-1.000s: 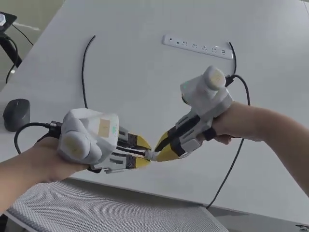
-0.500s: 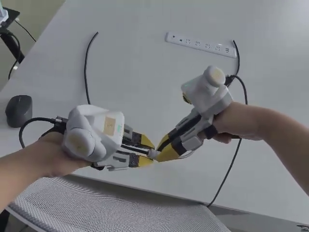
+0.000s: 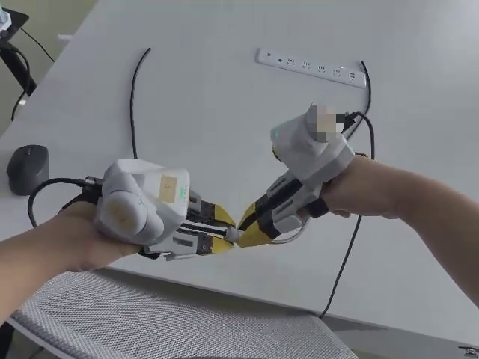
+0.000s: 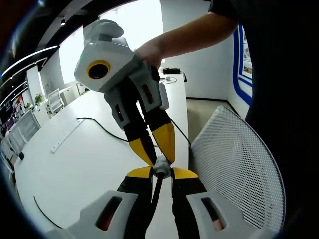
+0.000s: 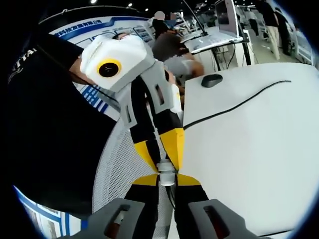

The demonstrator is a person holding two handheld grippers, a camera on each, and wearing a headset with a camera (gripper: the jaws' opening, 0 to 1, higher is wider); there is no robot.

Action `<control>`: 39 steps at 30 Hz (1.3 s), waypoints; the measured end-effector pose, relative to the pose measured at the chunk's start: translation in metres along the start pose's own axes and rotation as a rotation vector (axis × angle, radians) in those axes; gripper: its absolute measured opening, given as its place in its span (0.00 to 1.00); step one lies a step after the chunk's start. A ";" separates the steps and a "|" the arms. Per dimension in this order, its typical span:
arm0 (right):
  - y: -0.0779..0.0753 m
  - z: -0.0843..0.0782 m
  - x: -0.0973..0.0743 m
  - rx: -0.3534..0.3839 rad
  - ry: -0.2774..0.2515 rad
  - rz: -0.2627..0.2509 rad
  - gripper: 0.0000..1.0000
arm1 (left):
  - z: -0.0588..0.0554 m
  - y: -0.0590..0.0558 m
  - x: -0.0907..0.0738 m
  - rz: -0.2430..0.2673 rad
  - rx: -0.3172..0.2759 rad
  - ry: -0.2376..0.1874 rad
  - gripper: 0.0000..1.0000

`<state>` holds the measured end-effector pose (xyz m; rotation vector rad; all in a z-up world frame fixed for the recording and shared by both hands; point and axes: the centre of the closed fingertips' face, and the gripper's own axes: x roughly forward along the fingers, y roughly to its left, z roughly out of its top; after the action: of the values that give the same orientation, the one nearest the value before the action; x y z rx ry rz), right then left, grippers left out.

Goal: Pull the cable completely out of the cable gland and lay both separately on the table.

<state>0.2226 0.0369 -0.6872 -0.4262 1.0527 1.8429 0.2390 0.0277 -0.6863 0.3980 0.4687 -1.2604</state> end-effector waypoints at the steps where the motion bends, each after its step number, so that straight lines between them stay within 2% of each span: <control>1: -0.001 0.000 0.000 -0.018 0.003 -0.024 0.04 | 0.000 0.000 0.000 0.001 -0.053 -0.012 0.14; 2: -0.003 0.000 0.000 -0.030 0.008 -0.037 0.04 | 0.000 0.000 0.000 0.003 -0.067 -0.016 0.14; 3: -0.006 0.000 -0.001 -0.052 0.023 -0.075 0.04 | -0.001 0.002 0.000 0.008 -0.085 -0.027 0.14; 5: -0.006 -0.001 0.001 -0.095 0.048 -0.117 0.04 | -0.002 0.001 0.000 0.003 -0.139 -0.040 0.14; 6: -0.008 -0.001 0.001 -0.116 0.061 -0.155 0.05 | -0.002 0.002 0.000 0.008 -0.144 -0.040 0.14; 8: -0.007 -0.003 0.003 -0.154 0.066 -0.177 0.05 | -0.002 -0.001 -0.001 -0.008 -0.182 -0.049 0.14; 11: -0.009 -0.001 0.002 -0.219 0.063 -0.263 0.05 | -0.002 0.001 -0.003 0.001 -0.220 -0.060 0.14; 12: -0.011 0.002 0.001 -0.268 0.059 -0.305 0.06 | -0.002 0.003 -0.004 0.006 -0.231 -0.064 0.14; 13: -0.011 0.002 0.000 -0.287 0.059 -0.326 0.06 | -0.001 0.004 -0.004 0.005 -0.239 -0.067 0.14; 14: -0.015 0.005 -0.001 -0.340 0.054 -0.380 0.06 | -0.001 0.007 -0.005 0.017 -0.254 -0.071 0.14; 15: -0.017 0.007 -0.002 -0.368 0.048 -0.417 0.06 | -0.001 0.009 -0.006 0.028 -0.296 -0.071 0.14; 16: -0.017 0.007 -0.001 -0.382 0.050 -0.442 0.06 | -0.001 0.009 -0.007 0.016 -0.336 -0.069 0.14; 18: -0.019 0.011 -0.004 -0.482 0.050 -0.528 0.06 | 0.000 0.015 -0.009 0.030 -0.326 -0.084 0.15; 20: -0.017 0.008 -0.002 -0.450 0.039 -0.545 0.06 | 0.000 0.013 -0.008 0.020 -0.346 -0.086 0.15; 21: -0.017 0.008 -0.001 -0.453 0.032 -0.554 0.06 | 0.000 0.012 -0.007 0.020 -0.341 -0.084 0.15; 23: -0.016 0.004 0.000 -0.426 0.018 -0.540 0.06 | -0.001 0.007 -0.004 0.007 -0.314 -0.064 0.15; 28: -0.016 0.001 -0.002 -0.401 0.014 -0.542 0.07 | 0.000 0.005 0.000 0.009 -0.301 -0.054 0.15; 35: -0.015 0.000 -0.006 -0.343 -0.022 -0.504 0.09 | 0.002 0.004 0.000 0.010 -0.282 -0.043 0.15; 39: -0.016 -0.006 -0.011 -0.245 -0.039 -0.452 0.21 | 0.004 0.003 -0.002 0.028 -0.201 -0.029 0.15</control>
<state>0.2406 0.0290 -0.6905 -0.7081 0.6384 1.5644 0.2416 0.0283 -0.6821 0.2156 0.5580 -1.1782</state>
